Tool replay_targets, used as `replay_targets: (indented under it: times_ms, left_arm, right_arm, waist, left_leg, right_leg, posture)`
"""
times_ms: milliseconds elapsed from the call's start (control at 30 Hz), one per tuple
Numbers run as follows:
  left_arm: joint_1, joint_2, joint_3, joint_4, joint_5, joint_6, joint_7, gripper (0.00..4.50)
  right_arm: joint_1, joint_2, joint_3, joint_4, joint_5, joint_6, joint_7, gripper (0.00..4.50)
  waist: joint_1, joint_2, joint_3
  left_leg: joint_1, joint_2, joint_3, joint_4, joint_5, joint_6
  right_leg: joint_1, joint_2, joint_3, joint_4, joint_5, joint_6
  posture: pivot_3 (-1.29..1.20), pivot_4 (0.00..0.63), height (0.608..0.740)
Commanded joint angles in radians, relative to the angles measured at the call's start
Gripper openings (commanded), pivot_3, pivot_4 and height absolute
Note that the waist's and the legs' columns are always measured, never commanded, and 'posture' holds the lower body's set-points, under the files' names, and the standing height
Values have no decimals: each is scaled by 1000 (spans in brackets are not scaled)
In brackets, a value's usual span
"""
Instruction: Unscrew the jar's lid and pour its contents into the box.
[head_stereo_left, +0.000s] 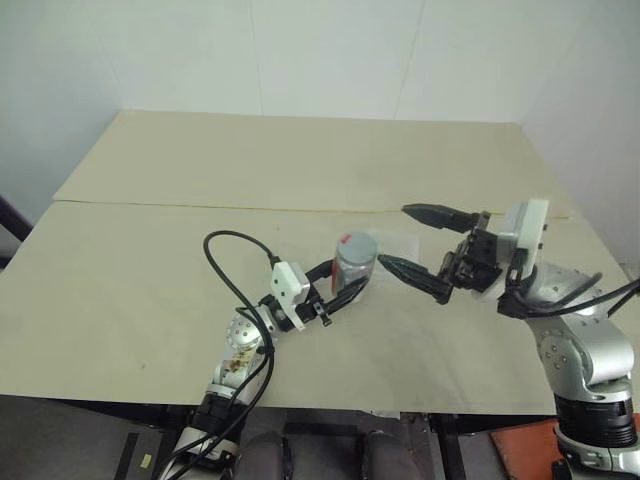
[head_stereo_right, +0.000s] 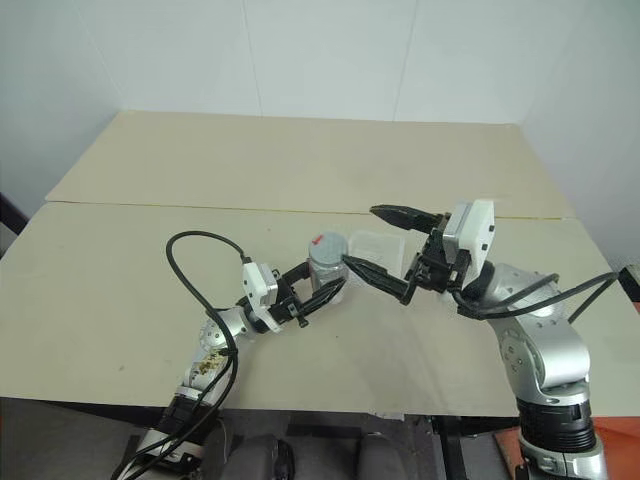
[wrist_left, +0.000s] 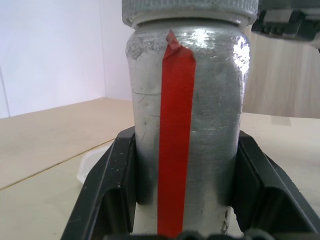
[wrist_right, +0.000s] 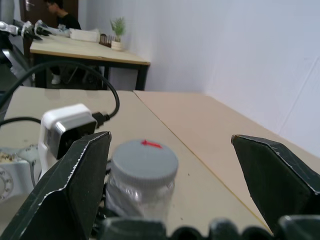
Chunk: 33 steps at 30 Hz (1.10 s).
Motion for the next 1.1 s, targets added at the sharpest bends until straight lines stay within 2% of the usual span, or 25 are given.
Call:
replay_targets:
  times_ms: [33, 200, 433, 700, 1100]
  left_arm:
    - [-8, -11, -7, -2, 12, -41, 4, 2097]
    - [-2, -17, -13, 3, 22, -62, 0, 2097]
    - [1, -19, -15, 8, 27, -82, 2, 2097]
    - [1, -10, -12, 13, 22, -92, -6, 2097]
    - [-4, -5, -10, 19, 21, -94, -8, 2097]
  right_arm:
    - [-38, 24, 55, -34, -19, 3, -28, 4500]
    - [-80, 44, 144, -4, -96, 1, -55, 4500]
    - [-105, 50, 167, 25, -122, 12, -54, 4500]
    - [-101, 54, 162, 39, -135, 8, -57, 4500]
    - [-23, 20, 81, 25, -118, -10, -48, 4500]
  waist:
    - [0, 0, 0]
    - [0, 0, 0]
    - [1, 0, 0]
    - [1, 0, 0]
    - [1, 0, 0]
  left_leg:
    - [0, 0, 0, 0, 0, 0]
    - [-1, 0, 0, 0, 0, 0]
    - [-1, 0, 0, 1, 0, 0]
    - [-1, 0, 0, 0, 0, 0]
    - [-1, 0, 0, 0, 0, 0]
  right_leg:
    - [0, 0, 0, 0, 0, 0]
    - [0, 0, 0, 0, 0, 0]
    - [0, 0, 0, -1, 0, 0]
    - [0, 0, 0, 0, 0, 0]
    - [0, 0, 0, -1, 0, 0]
  posture:
    - [0, 150, 740]
    - [0, 150, 740]
    - [0, 150, 740]
    - [0, 150, 740]
    - [0, 150, 740]
